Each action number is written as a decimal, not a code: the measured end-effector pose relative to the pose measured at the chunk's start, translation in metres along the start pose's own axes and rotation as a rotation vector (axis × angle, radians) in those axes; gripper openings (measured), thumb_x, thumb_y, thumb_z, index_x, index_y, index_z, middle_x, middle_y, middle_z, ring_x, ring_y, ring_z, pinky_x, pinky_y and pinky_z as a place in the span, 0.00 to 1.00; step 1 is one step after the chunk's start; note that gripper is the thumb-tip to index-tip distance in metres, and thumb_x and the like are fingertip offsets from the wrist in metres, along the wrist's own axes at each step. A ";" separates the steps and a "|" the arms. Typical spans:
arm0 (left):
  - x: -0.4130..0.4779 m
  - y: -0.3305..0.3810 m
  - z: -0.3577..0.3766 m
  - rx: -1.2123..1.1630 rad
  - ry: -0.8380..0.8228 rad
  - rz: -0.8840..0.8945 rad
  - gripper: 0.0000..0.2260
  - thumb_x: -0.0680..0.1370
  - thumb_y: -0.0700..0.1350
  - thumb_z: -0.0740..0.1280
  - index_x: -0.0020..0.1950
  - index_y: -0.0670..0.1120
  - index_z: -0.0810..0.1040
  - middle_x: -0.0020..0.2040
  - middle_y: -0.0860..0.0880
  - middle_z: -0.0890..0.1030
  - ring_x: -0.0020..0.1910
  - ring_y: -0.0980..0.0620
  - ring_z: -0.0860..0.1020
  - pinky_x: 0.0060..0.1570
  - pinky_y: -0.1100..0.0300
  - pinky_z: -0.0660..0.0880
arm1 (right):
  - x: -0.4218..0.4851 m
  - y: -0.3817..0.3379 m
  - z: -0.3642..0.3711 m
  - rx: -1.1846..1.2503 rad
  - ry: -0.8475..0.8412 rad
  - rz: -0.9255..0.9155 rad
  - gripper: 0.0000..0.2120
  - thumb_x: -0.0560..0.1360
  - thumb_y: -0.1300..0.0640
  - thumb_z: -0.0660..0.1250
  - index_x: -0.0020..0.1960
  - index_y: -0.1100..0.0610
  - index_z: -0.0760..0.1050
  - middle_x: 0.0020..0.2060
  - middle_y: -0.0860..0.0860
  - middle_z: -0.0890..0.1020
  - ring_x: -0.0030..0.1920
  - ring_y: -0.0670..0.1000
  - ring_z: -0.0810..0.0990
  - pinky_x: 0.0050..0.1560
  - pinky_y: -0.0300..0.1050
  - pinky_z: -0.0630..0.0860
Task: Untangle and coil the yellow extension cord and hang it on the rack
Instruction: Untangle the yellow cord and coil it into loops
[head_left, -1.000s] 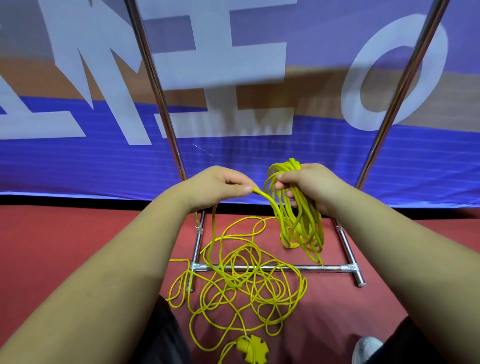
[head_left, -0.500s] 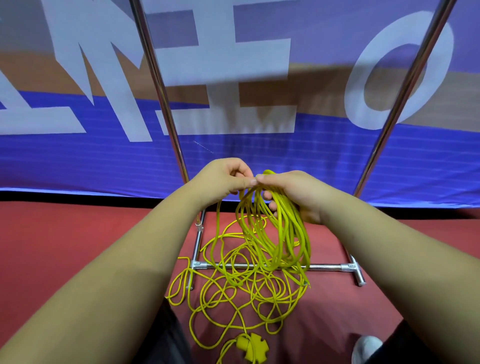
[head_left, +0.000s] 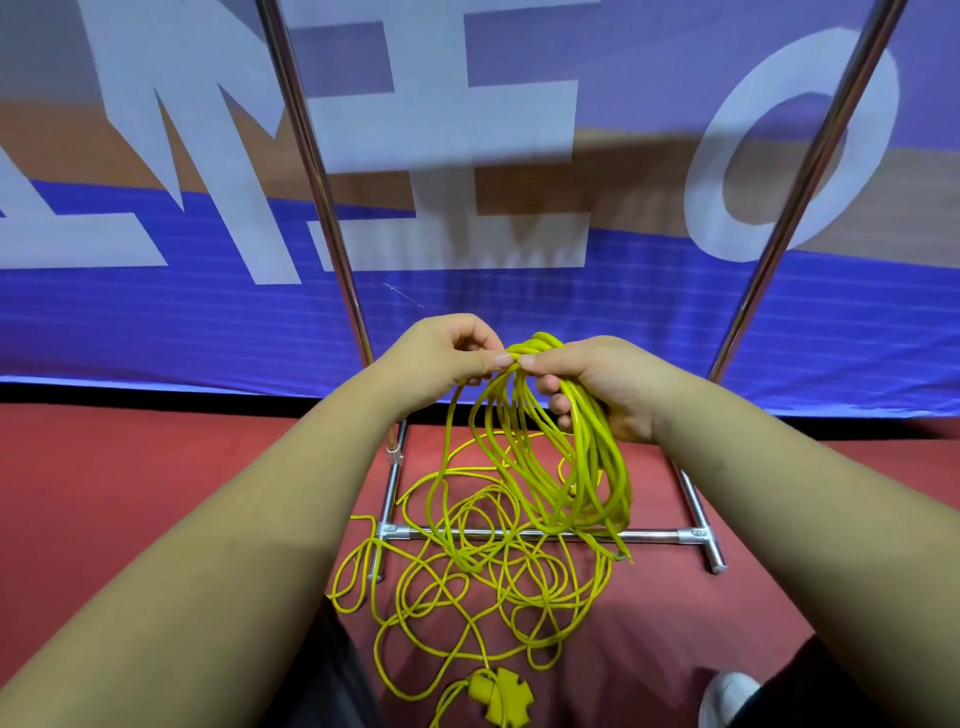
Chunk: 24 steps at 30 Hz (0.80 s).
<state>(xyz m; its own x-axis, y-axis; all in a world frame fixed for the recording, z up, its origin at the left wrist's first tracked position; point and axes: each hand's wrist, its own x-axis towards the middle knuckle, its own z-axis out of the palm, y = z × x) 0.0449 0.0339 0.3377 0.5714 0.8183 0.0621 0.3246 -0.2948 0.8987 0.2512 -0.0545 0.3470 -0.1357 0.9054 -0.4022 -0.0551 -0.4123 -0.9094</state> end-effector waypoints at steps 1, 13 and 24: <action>0.001 -0.003 -0.002 0.018 -0.013 -0.019 0.09 0.77 0.47 0.77 0.50 0.44 0.83 0.39 0.50 0.82 0.40 0.54 0.79 0.48 0.53 0.78 | -0.001 -0.001 0.001 0.013 0.009 -0.004 0.10 0.81 0.54 0.71 0.43 0.54 0.74 0.31 0.49 0.71 0.27 0.47 0.70 0.29 0.42 0.71; 0.003 -0.032 -0.010 -0.161 -0.285 -0.255 0.07 0.81 0.42 0.72 0.55 0.40 0.78 0.47 0.46 0.83 0.51 0.49 0.81 0.61 0.47 0.76 | -0.013 -0.020 -0.012 0.192 0.050 0.009 0.08 0.82 0.53 0.65 0.44 0.53 0.72 0.25 0.44 0.61 0.21 0.44 0.60 0.23 0.38 0.61; 0.015 -0.041 -0.007 0.100 0.017 -0.211 0.04 0.80 0.44 0.73 0.50 0.44 0.81 0.43 0.43 0.85 0.40 0.51 0.82 0.44 0.51 0.82 | -0.015 -0.021 -0.009 0.227 0.025 -0.074 0.05 0.82 0.55 0.65 0.48 0.55 0.76 0.27 0.44 0.68 0.23 0.44 0.65 0.24 0.39 0.65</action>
<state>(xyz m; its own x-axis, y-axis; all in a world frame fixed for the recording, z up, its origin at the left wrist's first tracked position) 0.0351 0.0618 0.3043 0.4706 0.8748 -0.1149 0.5090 -0.1628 0.8452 0.2636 -0.0581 0.3712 -0.0982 0.9352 -0.3402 -0.2850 -0.3540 -0.8908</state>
